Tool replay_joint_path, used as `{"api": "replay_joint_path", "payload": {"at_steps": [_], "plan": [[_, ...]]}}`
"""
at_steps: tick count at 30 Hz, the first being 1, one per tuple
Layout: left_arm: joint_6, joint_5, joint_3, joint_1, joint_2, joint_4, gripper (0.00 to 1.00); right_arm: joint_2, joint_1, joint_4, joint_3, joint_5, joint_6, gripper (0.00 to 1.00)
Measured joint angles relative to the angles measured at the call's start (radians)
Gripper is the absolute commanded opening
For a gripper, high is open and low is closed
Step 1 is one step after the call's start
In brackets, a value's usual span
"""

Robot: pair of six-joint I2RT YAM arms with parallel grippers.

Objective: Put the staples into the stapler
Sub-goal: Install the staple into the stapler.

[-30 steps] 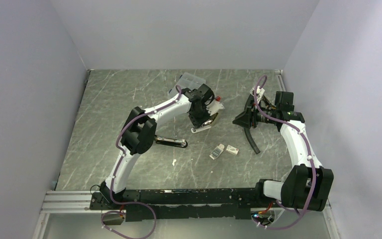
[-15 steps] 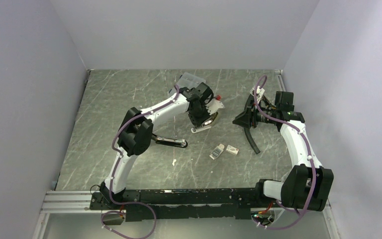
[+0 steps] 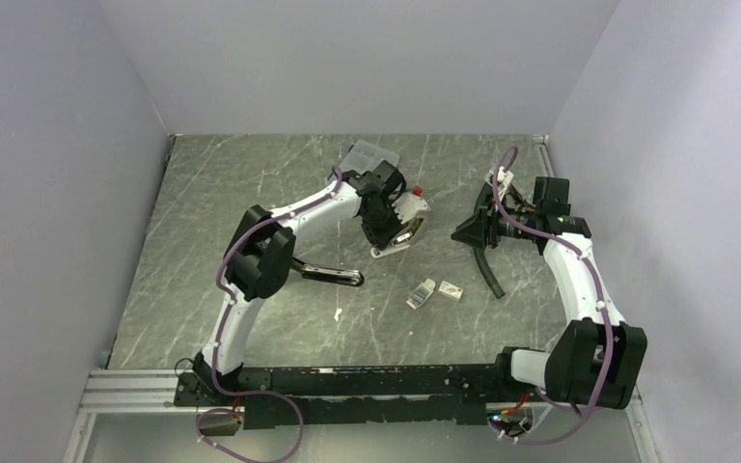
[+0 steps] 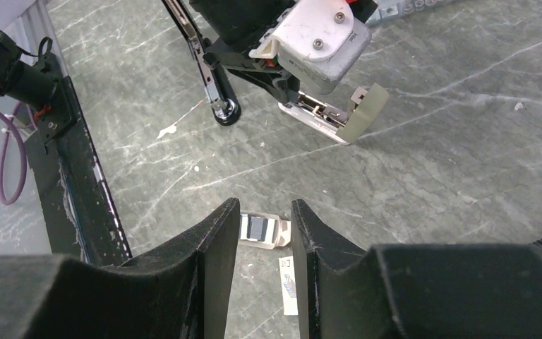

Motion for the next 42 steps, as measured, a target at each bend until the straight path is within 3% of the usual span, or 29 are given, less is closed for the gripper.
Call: {"api": "replay_joint_path", "payload": {"at_steps": [42], "plan": [[0.010,0.052,-0.022,0.026,-0.011,0.035,0.20,0.011,0.000,-0.001,0.000,-0.003,0.000,0.37]]}}
